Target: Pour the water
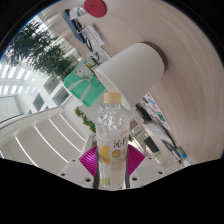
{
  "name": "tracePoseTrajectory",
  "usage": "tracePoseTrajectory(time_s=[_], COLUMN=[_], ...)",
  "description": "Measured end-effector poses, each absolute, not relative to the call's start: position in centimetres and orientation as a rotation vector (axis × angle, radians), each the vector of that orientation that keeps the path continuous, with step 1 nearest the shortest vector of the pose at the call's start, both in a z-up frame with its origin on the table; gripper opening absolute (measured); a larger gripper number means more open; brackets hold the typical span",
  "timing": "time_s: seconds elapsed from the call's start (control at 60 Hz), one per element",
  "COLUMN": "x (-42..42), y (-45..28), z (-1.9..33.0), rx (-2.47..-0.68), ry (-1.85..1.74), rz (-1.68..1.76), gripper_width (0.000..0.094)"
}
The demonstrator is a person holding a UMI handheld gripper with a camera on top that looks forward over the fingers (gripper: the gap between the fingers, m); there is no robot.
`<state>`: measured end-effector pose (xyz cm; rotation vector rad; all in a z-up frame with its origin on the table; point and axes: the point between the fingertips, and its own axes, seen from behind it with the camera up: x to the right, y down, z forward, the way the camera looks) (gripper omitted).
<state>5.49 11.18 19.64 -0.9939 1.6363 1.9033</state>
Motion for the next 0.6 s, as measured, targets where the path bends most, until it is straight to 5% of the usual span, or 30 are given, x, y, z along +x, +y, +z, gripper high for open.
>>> tracePoseTrajectory(time_s=[0.233,0.367,0.5,0.6], x=[6.6,6.5,8.7,16.1], y=[10.7,10.5,10.0,10.2], z=[20.6,22.7,29.4,34.2], rx=[-0.92,-1.103,-1.411,-1.451], ry=[1.665,1.453,0.938,0.656], rz=[1.951,1.868,1.453,0.97], gripper_width=[0.0349,0.035,0.0351,0.0352])
